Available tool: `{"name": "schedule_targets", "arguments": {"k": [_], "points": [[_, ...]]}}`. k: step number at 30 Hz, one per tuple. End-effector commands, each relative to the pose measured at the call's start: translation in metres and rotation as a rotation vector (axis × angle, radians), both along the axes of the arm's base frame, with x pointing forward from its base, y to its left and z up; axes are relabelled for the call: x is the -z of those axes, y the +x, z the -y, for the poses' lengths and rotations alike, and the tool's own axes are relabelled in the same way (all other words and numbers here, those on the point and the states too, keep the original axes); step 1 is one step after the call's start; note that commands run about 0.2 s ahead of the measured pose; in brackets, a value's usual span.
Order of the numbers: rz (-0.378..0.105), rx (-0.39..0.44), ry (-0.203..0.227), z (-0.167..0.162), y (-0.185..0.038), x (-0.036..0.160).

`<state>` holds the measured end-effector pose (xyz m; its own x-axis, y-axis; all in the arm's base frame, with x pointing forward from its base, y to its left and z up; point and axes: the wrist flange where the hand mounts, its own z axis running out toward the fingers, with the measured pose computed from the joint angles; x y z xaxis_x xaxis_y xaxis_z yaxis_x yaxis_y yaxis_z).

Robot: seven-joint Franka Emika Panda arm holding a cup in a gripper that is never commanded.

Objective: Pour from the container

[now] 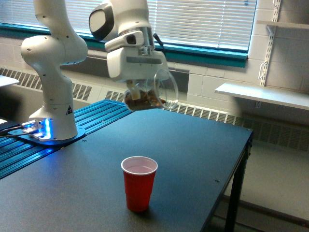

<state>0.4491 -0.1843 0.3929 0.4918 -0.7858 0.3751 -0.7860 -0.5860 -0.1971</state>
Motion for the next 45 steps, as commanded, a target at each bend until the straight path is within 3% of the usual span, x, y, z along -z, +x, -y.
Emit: {"name": "schedule_targets", "arguments": {"k": [1, 16, 28, 45], "points": [[-0.014, -0.015, -0.015, 0.01, -0.011, 0.008], [-0.124, 0.026, -0.013, 0.026, -0.039, 0.048], [-0.185, 0.037, -0.024, 0.03, -0.049, 0.067], [-0.283, 0.02, -0.059, 0.028, -0.046, 0.083]]}}
